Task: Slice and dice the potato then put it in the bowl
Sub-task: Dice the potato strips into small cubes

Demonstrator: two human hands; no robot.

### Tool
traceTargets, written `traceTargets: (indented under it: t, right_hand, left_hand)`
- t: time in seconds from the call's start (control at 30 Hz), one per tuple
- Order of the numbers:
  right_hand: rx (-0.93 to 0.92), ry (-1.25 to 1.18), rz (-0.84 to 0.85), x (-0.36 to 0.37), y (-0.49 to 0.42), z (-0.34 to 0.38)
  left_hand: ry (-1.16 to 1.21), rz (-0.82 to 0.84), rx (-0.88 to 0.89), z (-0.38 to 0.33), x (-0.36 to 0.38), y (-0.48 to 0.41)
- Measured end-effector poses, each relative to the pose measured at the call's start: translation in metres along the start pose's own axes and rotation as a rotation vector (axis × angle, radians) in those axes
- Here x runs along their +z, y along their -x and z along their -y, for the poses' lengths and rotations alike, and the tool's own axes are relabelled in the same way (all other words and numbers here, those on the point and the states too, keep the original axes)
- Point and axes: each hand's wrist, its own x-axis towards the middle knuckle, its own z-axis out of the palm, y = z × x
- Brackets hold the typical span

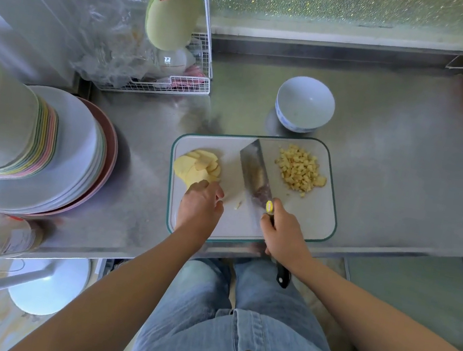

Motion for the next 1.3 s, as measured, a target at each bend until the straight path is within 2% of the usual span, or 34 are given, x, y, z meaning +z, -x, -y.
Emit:
traceTargets:
  t: [0.17, 0.33, 0.43, 0.7, 0.9, 1.13, 1.23, 1.3]
  right_hand:
    - [0.078, -0.031, -0.114, -0.02, -0.014, -0.009]
    - [-0.086, -0.019, 0.077, -0.007, 0.002, 0.006]
    - [-0.099, -0.012, 0.108, 0.008, 0.011, 0.005]
    - [-0.103, 0.001, 0.04, 0.023, 0.011, 0.0]
    - [0.059, 0.011, -0.162, -0.021, -0.015, -0.024]
    - [-0.063, 0.049, -0.108, -0.039, -0.018, -0.02]
    - [-0.116, 0.122, -0.155, -0.04, -0.014, -0.012]
    - [-0.159, 0.22, -0.174, -0.041, -0.008, -0.008]
  left_hand:
    - [-0.01, -0.01, 0.0, -0.002, -0.001, 0.0]
    - [-0.019, -0.024, -0.006, -0.003, 0.0, -0.001]
    - [-0.046, -0.037, -0.014, -0.003, -0.001, 0.001]
    - [-0.063, -0.07, -0.038, -0.003, -0.001, 0.002]
    - [-0.067, -0.047, -0.039, -0.004, 0.0, 0.0]
    - [-0.095, 0.035, -0.08, -0.017, -0.006, -0.004]
    - [0.045, 0.061, -0.131, -0.034, -0.008, -0.013]
    - [0.318, 0.135, -0.196, -0.051, -0.007, -0.021]
